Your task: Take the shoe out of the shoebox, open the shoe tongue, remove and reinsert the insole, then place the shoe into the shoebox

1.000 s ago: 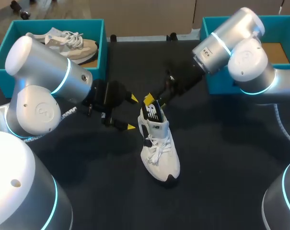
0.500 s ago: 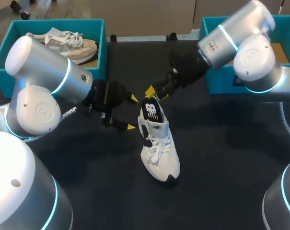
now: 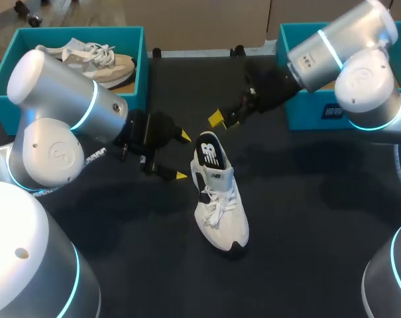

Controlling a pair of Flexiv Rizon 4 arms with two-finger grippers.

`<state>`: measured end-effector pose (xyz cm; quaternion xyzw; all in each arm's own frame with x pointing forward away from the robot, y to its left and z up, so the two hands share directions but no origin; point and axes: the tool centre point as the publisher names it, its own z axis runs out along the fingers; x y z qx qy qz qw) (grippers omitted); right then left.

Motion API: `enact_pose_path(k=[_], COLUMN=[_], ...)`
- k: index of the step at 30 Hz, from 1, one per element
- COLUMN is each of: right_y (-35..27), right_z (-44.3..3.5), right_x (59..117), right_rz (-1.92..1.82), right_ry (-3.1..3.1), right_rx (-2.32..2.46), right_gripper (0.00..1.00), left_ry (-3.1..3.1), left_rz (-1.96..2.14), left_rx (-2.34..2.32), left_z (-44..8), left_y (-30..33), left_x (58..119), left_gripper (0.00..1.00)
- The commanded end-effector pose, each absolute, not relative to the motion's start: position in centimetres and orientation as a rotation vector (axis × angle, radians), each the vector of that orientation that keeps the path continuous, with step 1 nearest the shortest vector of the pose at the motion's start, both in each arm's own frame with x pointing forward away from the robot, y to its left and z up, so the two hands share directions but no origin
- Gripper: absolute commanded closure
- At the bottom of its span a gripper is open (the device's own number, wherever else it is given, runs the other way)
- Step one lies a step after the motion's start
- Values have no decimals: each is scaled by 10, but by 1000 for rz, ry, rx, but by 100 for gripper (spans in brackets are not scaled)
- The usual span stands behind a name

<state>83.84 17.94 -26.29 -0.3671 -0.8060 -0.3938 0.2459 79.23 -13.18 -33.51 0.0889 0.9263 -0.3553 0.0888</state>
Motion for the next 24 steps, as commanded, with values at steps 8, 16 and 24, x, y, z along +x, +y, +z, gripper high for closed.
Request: enact_pose_path(k=[8,16,24], right_y=[175,175,154], right_z=[-260,-260,-257], right_x=[830,830,822], right_rz=[-1083,-1083,-1001], right_ry=[-2202,-2202,-2195], right_rx=[-1014,-1014,-1244], right_gripper=[0,0,0], left_ry=[2759,2759,2759], left_rz=[-1049,-1049,-1037], left_rx=[263,263,235], left_z=[-335,-335,-318], left_y=[-133,-133,-107], left_x=[792,792,804], left_gripper=[0,0,0])
